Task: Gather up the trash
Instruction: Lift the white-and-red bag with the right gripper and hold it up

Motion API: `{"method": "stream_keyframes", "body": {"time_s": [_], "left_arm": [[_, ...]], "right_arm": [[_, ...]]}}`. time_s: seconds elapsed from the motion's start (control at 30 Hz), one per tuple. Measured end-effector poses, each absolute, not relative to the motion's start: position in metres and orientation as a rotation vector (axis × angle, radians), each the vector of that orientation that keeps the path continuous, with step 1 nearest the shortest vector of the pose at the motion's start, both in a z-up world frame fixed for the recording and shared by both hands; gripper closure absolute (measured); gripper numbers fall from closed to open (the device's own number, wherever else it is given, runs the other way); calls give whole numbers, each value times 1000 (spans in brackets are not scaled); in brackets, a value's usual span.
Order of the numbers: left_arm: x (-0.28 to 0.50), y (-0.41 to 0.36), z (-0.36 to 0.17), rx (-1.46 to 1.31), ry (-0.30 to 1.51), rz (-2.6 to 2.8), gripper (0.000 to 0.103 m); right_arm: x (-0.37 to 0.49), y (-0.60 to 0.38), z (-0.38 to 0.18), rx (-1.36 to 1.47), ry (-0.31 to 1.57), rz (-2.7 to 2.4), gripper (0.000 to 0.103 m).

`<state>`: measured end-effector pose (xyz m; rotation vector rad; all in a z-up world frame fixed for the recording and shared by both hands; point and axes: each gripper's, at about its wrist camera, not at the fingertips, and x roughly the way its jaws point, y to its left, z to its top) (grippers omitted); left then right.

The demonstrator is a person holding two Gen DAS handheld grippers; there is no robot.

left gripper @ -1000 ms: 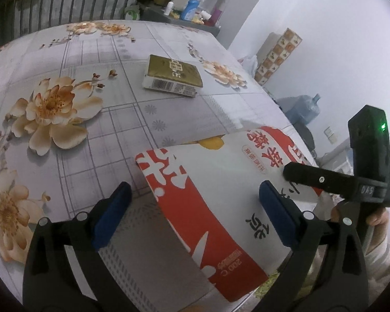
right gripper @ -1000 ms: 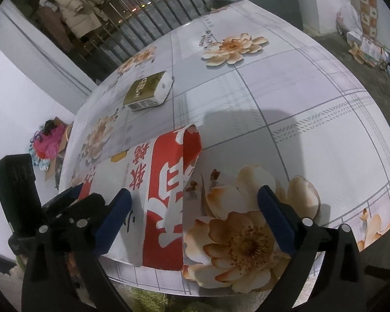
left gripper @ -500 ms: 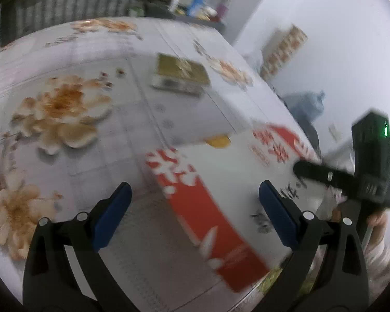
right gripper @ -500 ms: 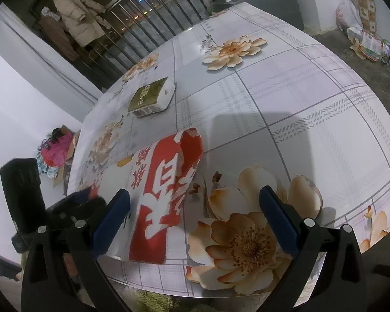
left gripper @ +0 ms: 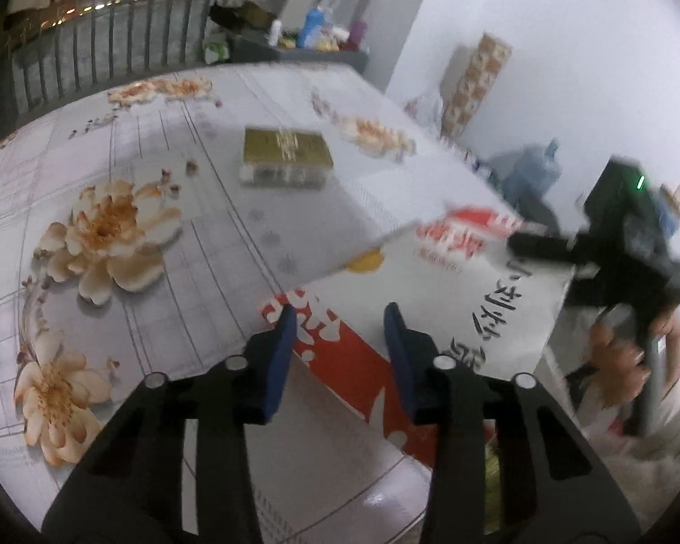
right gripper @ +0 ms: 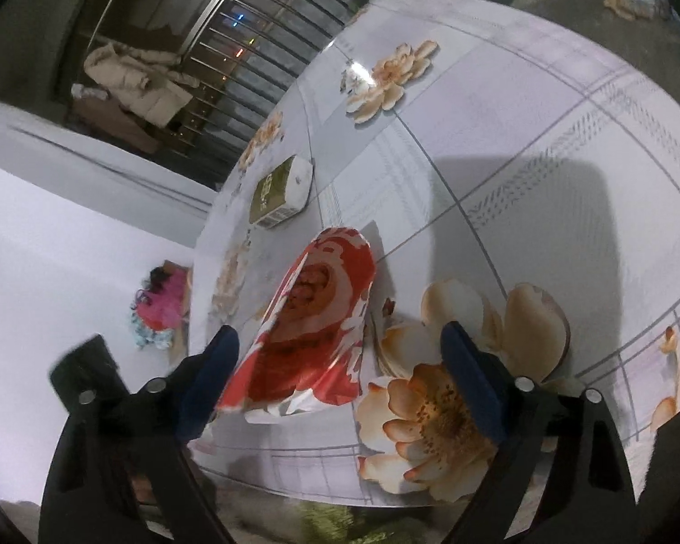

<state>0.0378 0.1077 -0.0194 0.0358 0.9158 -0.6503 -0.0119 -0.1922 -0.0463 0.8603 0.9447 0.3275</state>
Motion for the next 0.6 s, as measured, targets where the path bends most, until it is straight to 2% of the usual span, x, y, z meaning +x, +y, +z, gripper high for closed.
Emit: {"method": "stream_keyframes", "body": {"time_s": [0.43, 0.6], "left_arm": [[44, 110, -24, 48, 923, -651, 70], [43, 109, -24, 50, 922, -649, 70]], "right_arm": [[-14, -167, -55, 984, 1070, 474, 19], [-5, -152, -52, 941, 1087, 457, 20]]}}
